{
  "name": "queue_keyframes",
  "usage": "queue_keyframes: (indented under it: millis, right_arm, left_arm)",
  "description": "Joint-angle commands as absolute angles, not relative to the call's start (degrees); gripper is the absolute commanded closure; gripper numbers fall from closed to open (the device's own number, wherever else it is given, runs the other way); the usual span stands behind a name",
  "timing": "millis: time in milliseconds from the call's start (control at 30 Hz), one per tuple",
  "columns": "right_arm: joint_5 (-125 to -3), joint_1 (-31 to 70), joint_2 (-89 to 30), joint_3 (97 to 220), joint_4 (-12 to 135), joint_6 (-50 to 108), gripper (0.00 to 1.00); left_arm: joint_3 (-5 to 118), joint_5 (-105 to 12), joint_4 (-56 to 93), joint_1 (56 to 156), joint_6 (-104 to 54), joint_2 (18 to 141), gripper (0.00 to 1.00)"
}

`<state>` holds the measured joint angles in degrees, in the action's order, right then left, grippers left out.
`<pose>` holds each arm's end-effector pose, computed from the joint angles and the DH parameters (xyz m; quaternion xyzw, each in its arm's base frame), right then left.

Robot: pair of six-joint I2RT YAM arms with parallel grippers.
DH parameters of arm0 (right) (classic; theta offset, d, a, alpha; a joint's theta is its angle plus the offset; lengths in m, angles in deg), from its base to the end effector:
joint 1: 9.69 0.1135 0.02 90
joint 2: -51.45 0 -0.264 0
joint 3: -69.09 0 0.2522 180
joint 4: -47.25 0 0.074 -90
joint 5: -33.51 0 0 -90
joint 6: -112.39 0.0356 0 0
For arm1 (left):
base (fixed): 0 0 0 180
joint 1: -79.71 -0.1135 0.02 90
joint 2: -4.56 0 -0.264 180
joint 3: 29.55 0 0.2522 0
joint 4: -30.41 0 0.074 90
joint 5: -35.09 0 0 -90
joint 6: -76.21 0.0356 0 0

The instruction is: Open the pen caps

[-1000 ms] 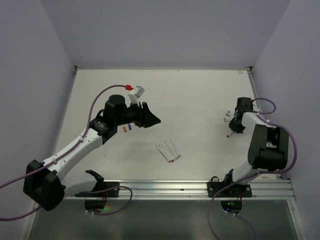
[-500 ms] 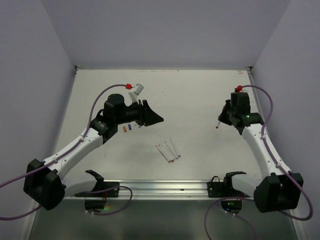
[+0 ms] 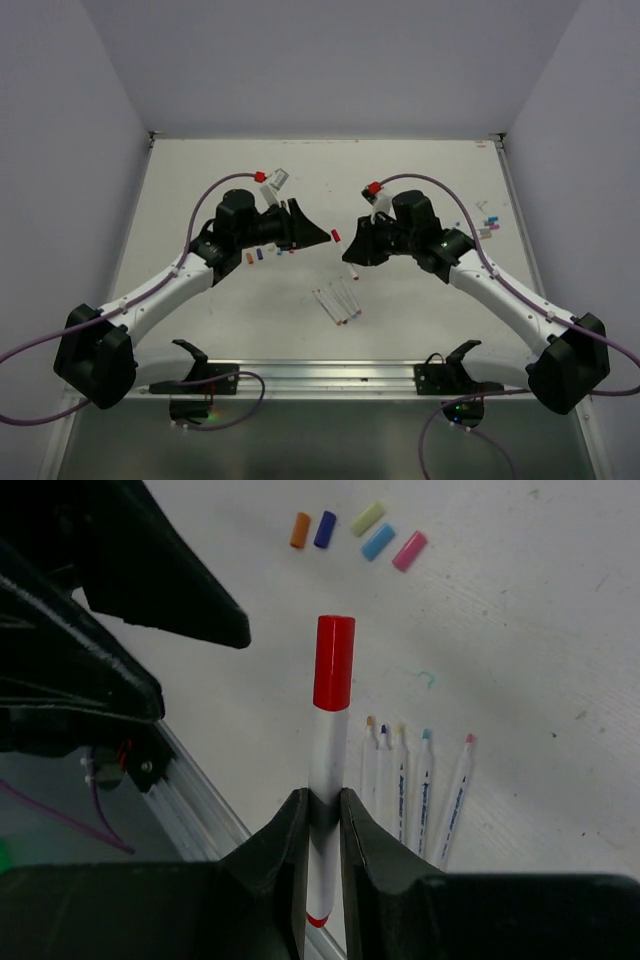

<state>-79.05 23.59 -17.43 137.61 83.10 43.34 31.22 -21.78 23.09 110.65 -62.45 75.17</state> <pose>0.2126 0.1559 0.2950 -0.1819 0.8600 0.3575 0.3154 0.2302 -0.1607 0.2888 0.0485 0.7882 -0.5405 0.2903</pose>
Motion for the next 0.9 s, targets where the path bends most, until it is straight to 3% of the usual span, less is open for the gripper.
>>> queue_keyframes:
  millis: [0,600,867]
  right_arm:
    - [-83.3,24.8,-17.5,136.9,76.8,44.0,1.0]
    - [-85.4,27.9,-18.1,136.3,73.1,46.2,1.0]
    - [-84.0,28.2,-20.2,136.6,72.5,46.2,1.0]
  left_arm:
    - [30.4,-24.0,25.6,110.8,-64.5,75.3,0.49]
    - [31.1,-26.7,28.9,110.9,-67.1,79.0,0.52]
    - [31.1,-25.8,29.2,110.9,-67.5,78.8,0.69]
